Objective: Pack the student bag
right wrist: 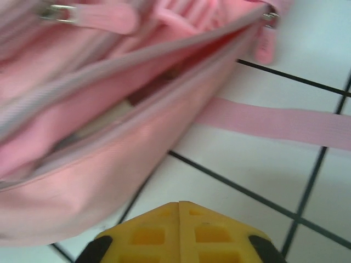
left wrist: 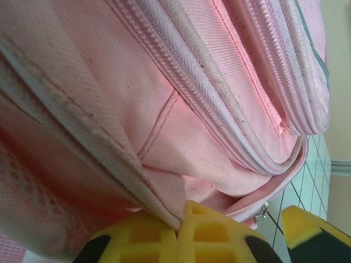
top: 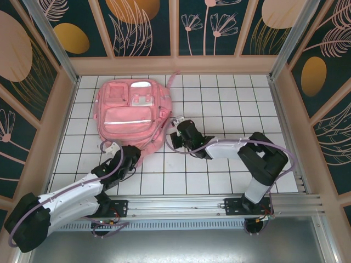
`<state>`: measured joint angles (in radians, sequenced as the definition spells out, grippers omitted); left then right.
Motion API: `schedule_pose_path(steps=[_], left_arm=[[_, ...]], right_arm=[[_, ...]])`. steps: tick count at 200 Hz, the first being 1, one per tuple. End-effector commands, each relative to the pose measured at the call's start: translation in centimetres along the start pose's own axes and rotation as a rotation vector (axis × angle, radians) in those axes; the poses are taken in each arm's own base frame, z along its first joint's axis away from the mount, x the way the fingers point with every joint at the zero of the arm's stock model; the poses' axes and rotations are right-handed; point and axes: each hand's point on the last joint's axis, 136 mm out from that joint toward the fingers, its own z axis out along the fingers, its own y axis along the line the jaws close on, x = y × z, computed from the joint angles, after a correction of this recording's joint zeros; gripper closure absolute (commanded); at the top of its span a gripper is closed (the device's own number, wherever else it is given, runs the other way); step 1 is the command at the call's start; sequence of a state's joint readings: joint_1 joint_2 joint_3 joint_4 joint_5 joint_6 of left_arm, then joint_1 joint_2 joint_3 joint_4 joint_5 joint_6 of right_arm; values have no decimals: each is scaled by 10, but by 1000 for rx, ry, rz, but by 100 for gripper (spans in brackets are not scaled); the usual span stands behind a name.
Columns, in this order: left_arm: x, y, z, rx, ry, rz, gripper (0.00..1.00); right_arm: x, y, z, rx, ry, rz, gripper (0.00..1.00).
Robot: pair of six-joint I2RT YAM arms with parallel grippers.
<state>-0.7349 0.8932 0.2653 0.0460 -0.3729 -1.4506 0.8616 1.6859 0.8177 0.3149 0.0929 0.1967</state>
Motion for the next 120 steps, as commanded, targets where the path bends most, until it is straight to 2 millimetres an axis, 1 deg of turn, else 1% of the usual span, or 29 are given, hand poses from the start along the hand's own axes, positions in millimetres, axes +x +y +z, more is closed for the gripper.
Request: schedule_pose_path(steps=[1,8,18,38,45,66,85,120], left_arm=[[-4,0,1,-5,-23,30,100],[-4,-1,1,-1,-24,28,100],[-4,-2,1,1,-23,28,100],[-4,-3,1,6,-19,29,100],[-4,-3,1,5,-21,28,100],[-3,-3,2,4,-18,29,100],[-2,-2,2,0,-13,28,100],[-2,-2,2,2,-14,24,100]], right_arm=[[-10,31,-15,-105,-38,-44,74],[-10,41,-16,-132,-38,-51,71],[-8,55,-14,-149,-30,-66,69],[-3,75,-5,-169,-6,-92,67],[0,80,-1,-169,2,-96,67],[11,87,11,-173,33,-104,65],[13,94,18,-181,40,-116,63],[17,89,32,-135,61,-126,61]])
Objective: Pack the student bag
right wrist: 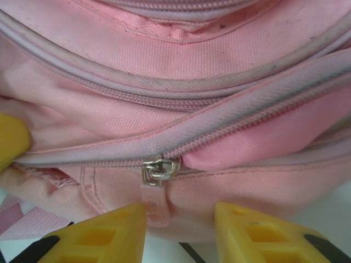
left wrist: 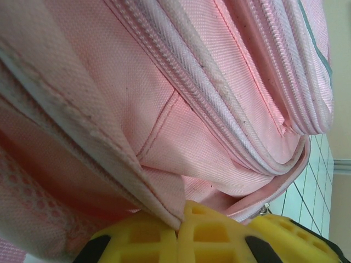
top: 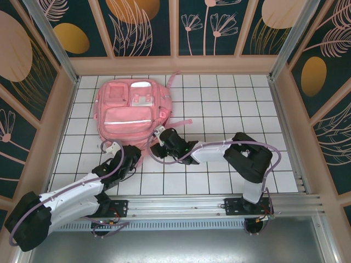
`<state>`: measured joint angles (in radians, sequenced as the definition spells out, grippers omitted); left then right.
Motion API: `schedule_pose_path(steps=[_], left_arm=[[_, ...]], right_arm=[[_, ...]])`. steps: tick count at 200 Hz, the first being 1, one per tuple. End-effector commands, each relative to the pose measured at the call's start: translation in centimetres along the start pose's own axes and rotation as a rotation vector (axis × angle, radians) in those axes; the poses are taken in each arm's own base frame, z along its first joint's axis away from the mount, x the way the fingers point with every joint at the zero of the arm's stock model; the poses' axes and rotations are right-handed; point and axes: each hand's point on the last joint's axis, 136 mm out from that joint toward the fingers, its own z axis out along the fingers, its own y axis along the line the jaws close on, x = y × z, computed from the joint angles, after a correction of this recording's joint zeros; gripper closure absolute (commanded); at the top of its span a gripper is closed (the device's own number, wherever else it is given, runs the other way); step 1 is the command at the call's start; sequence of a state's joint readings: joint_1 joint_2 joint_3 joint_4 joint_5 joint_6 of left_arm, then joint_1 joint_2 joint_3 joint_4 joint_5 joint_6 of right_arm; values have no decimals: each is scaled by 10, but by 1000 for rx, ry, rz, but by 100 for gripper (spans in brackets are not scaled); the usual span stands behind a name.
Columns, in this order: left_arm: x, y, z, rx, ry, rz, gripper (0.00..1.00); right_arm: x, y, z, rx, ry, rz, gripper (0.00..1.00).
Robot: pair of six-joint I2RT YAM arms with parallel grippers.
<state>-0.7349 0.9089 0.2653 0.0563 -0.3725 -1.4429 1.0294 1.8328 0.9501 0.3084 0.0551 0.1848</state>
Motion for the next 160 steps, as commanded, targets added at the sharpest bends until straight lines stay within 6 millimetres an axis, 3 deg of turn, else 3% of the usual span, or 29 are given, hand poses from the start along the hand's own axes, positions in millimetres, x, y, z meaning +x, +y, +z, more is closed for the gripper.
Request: schedule_pose_path(steps=[1,73,123,132,160], left_arm=[[-3,-3,0,7,-16,15,100],[-3,-3,1,5,-18,14,100],[-3,-2,2,2,-16,15,100],[-3,-3,2,4,-17,13,100],[-3,-2,1,1,-17,15,100]], right_arm=[[-4,0,9,26,3,-11,61],[-1,22,4,-65,-5,37,56],[6,18,8,-42,7,68,55],[6,12,10,-10,10,75,60],[6,5,7,33,-1,75,90]])
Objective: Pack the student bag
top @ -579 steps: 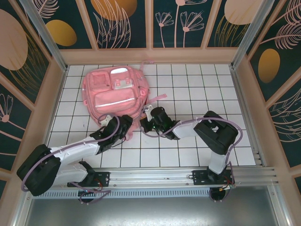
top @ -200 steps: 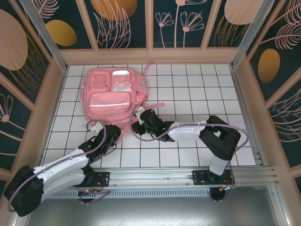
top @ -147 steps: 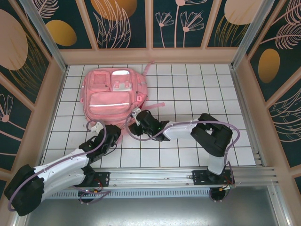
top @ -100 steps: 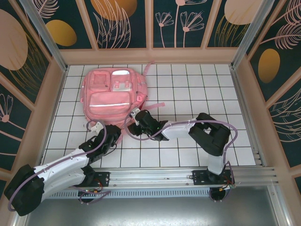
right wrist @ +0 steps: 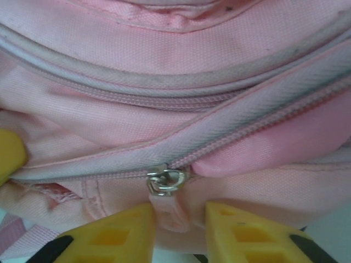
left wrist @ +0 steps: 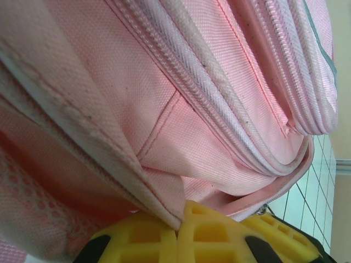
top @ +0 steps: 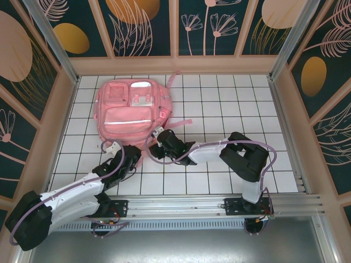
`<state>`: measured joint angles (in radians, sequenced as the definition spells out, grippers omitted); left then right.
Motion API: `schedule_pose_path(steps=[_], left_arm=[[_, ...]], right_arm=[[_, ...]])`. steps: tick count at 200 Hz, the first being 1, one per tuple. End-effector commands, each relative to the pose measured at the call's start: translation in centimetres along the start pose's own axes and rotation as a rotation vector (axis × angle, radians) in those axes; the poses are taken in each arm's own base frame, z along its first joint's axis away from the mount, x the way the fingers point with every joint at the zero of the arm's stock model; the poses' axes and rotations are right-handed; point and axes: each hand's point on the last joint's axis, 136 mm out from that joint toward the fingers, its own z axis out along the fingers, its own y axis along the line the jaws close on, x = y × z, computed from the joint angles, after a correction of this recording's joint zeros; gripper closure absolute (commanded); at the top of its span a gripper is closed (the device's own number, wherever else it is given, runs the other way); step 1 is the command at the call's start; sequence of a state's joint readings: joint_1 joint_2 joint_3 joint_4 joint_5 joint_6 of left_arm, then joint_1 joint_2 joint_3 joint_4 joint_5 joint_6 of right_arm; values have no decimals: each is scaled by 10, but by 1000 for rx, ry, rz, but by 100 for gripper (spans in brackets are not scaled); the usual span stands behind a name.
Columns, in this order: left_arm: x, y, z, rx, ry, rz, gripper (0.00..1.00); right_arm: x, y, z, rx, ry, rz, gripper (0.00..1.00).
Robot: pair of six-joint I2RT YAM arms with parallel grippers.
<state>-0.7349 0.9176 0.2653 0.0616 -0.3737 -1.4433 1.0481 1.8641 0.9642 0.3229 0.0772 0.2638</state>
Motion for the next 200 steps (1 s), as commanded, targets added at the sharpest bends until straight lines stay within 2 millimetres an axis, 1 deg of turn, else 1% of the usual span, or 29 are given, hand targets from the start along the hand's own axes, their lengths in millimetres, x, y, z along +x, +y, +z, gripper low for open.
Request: schedule_pose_path(steps=[1,7,21,59,87,117,137,145,150,167,191,200], left_arm=[[-3,-2,0,4,-17,14,100],[-4,-3,0,5,-17,12,100],[-4,-2,0,3,-20,12,100],[-3,-1,1,2,-19,11,100],[-3,-1,1,1,-18,11,100],[-4,-1,0,5,-23,9,100],[-4,-2,0,6,-23,9,100],[-4,-2,0,7,-21,10,100],[-4,-2,1,8,-20,9,100],[-3,-3,1,8,-17,10,100],[-3,-3,1,8,-16,10,100],[-3,-3,1,8,-16,11,100]], right_arm=[[2,-1,0,27,-2,9,91],[2,-2,-3,32,-7,8,97],[0,-4,-10,38,-23,12,100],[-5,-12,-32,71,-49,3,100],[-5,-16,-43,80,-48,-3,100],[-6,-21,-49,96,-43,-6,100],[-6,-18,-48,84,-36,1,100],[-6,-14,-46,68,-31,5,87],[-7,-11,-44,59,-33,14,83],[-8,-1,-38,30,-39,34,76],[-7,7,-27,31,-47,48,74],[-7,9,-23,25,-47,55,71]])
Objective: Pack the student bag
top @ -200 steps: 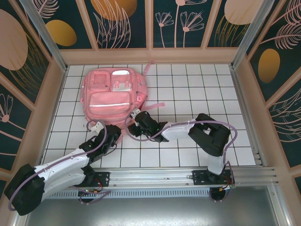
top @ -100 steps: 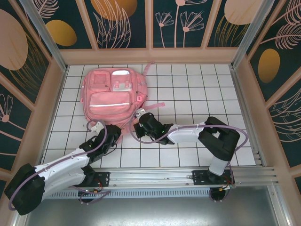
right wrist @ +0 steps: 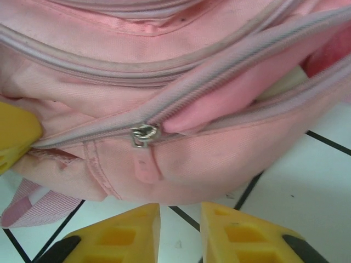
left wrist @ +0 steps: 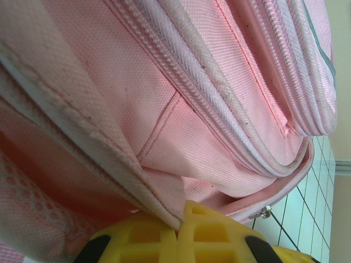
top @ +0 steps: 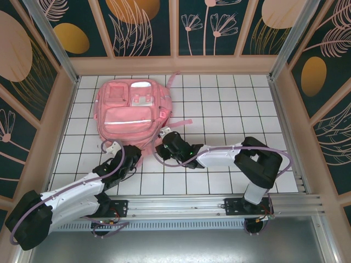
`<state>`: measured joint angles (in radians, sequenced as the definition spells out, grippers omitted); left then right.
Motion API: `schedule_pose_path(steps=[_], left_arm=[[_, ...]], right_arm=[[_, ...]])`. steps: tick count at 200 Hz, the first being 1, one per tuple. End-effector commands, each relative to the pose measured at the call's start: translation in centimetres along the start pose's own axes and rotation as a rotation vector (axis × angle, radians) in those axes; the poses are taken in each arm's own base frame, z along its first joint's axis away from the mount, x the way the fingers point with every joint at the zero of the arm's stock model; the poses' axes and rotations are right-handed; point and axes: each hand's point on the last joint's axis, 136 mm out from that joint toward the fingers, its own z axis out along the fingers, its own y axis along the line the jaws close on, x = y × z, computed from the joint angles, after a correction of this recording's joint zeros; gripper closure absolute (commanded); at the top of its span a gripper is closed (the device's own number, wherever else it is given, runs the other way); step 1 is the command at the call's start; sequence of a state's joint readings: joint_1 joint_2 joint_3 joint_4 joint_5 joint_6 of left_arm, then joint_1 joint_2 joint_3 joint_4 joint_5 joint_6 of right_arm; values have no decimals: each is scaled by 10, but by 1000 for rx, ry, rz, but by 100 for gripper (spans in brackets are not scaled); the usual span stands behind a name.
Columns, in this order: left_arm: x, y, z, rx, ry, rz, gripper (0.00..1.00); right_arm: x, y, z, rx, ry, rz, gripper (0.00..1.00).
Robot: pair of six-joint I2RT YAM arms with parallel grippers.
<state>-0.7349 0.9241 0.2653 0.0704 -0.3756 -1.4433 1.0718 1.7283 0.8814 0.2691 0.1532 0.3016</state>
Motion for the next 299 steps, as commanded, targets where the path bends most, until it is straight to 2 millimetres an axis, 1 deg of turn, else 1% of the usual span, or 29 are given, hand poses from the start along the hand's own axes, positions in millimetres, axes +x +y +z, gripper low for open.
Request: schedule_pose_path(steps=[1,55,77,121,154,160,172,195,206,217,226,231,262,299], left_arm=[[-3,-3,1,7,-13,12,100],[-2,-3,1,6,-12,13,100],[-2,-4,2,7,-10,14,100],[-1,-6,1,12,-4,14,100],[0,-7,2,15,1,15,100],[0,-7,2,15,4,17,100],[0,-7,2,14,3,16,100],[0,-5,2,8,0,17,100],[-1,-4,2,5,-6,16,100],[-2,-4,2,4,-9,15,100],[-2,-3,2,3,-11,14,100],[-2,-3,2,5,-13,12,100],[-2,-4,2,3,-11,15,100],[-7,-4,-1,6,-31,14,100]], right_arm=[[-6,15,11,-28,-24,32,71],[-9,22,27,-36,-25,43,70],[-11,18,35,-6,-28,41,69],[-15,15,45,16,-36,61,61],[-16,0,52,74,-42,96,59],[-17,-3,52,84,-47,105,61],[-19,-9,52,113,-57,113,67],[-20,-20,48,175,-68,120,72],[-17,-24,43,184,-69,119,81],[-14,-27,39,194,-72,118,84],[-12,-30,37,200,-71,113,96],[-11,-30,36,201,-69,109,100],[-9,-30,26,187,-74,93,100],[-19,-27,4,159,-92,59,100]])
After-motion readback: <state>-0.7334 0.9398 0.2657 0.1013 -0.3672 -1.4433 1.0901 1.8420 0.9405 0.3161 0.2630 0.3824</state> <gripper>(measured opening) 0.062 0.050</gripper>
